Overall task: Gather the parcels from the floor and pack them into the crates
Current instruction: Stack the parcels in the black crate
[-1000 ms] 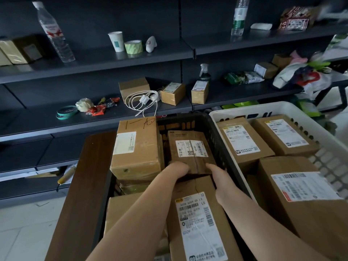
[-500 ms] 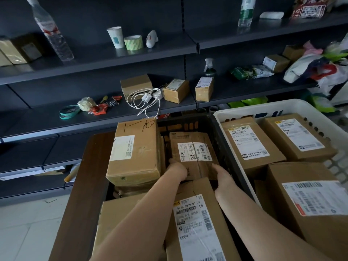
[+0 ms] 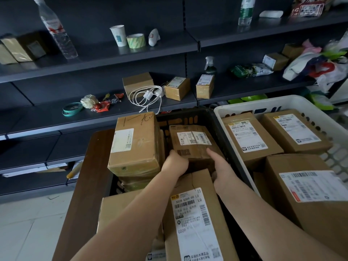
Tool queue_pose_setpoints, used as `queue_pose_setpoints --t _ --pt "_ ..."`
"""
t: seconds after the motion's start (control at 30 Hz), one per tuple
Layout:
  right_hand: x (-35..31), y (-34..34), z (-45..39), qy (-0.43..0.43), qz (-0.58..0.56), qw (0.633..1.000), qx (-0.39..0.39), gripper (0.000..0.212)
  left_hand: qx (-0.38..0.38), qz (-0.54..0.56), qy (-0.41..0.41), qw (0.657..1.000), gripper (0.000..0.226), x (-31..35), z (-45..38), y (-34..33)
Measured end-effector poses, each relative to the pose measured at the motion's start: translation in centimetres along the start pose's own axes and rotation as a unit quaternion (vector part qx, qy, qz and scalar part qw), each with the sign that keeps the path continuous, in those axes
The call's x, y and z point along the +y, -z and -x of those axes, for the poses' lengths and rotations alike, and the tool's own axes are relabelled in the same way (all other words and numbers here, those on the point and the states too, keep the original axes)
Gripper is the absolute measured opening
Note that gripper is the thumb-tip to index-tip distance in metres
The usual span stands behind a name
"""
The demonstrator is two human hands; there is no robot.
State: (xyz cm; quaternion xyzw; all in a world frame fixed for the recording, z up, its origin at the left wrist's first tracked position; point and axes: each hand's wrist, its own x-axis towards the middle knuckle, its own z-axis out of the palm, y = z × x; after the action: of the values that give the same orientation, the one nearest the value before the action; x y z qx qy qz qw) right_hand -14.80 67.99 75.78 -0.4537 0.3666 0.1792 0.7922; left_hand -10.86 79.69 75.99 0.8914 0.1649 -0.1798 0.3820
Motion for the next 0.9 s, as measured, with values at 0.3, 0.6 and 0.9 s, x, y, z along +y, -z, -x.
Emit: queue_pose_setpoints --t 0.3,0.6,0.9 --pt "-0.7 0.4 -0.9 -0.010 0.025 0.999 0.038 0.027 -0.022 0.091 0.055 0.994 0.043 0.6 0.6 0.8" --pt "-0.6 0.2 -3.9 -0.018 -0.029 0.999 0.017 0.049 -0.052 0.009 0.095 0.994 0.047 0.9 0.0 -0.8" --pt "0.9 0.3 -3.6 -0.017 0.031 0.999 0.024 0.066 -0.015 -0.252 -0.013 0.968 0.040 -0.2 1.4 -1.8"
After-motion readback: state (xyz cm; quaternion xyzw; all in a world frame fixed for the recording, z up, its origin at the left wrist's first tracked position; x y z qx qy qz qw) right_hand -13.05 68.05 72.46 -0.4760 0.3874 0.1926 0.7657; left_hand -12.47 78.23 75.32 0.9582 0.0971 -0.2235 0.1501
